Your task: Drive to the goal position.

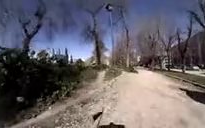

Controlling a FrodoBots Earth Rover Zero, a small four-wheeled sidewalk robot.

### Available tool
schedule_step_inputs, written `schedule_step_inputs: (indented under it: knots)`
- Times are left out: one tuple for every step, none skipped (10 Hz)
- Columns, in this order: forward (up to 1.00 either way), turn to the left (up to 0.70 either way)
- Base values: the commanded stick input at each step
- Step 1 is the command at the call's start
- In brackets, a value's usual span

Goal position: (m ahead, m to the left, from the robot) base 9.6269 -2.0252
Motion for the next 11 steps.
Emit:
schedule_step_inputs:
  knots:
    - [0.50,0.00]
    - [0.50,0.00]
    - [0.50,0.00]
    - [0.50,0.00]
    - [0.50,0.00]
    - [0.50,0.00]
    - [0.50,0.00]
    - [0.35,0.00]
    - [0.30,0.00]
    - [0.30,0.00]
    - [0.30,0.00]
